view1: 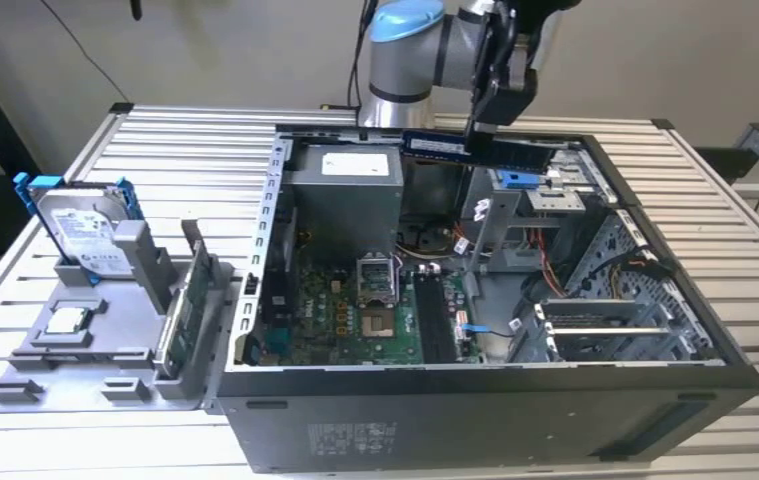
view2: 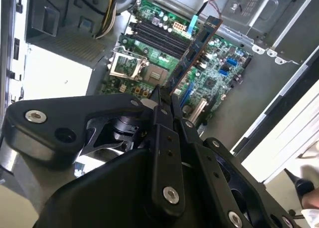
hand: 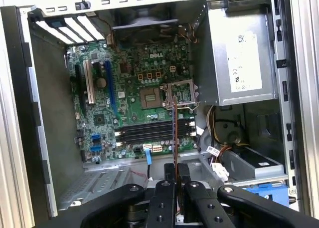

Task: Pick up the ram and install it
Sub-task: 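Insert the ram into the slot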

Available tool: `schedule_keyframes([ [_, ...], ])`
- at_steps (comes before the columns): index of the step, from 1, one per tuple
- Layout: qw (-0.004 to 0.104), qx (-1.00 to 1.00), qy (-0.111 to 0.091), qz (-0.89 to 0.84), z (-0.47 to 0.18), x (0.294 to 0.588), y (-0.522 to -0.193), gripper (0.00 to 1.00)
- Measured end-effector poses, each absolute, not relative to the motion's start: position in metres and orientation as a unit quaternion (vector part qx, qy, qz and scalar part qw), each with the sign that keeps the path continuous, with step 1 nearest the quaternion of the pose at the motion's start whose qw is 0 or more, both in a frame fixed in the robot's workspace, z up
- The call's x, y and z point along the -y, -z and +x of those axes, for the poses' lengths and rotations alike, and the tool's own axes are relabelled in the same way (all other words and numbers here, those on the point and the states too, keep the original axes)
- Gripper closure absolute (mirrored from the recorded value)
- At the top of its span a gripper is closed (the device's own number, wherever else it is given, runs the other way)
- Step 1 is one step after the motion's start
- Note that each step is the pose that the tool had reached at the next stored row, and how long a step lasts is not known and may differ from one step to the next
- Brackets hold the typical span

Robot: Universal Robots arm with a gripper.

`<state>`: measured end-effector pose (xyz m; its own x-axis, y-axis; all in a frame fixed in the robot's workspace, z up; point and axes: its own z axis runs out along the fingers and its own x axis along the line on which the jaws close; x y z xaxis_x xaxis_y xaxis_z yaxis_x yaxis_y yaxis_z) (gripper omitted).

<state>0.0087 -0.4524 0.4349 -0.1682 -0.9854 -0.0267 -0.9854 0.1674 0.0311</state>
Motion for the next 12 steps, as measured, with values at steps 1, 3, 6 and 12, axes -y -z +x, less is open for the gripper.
schedule_keyframes([
  [1,0.0,-0.767,-0.02,-0.641,0.0087,0.4524,-0.4349,0.86],
  [3,0.0,-0.773,-0.02,-0.634,0.0087,0.4524,-0.4349,0.86],
  [6,0.001,-0.783,-0.02,-0.622,0.0087,0.4524,-0.4348,0.86],
  [12,0.001,-0.802,-0.02,-0.597,0.0087,0.4523,-0.4347,0.86],
])
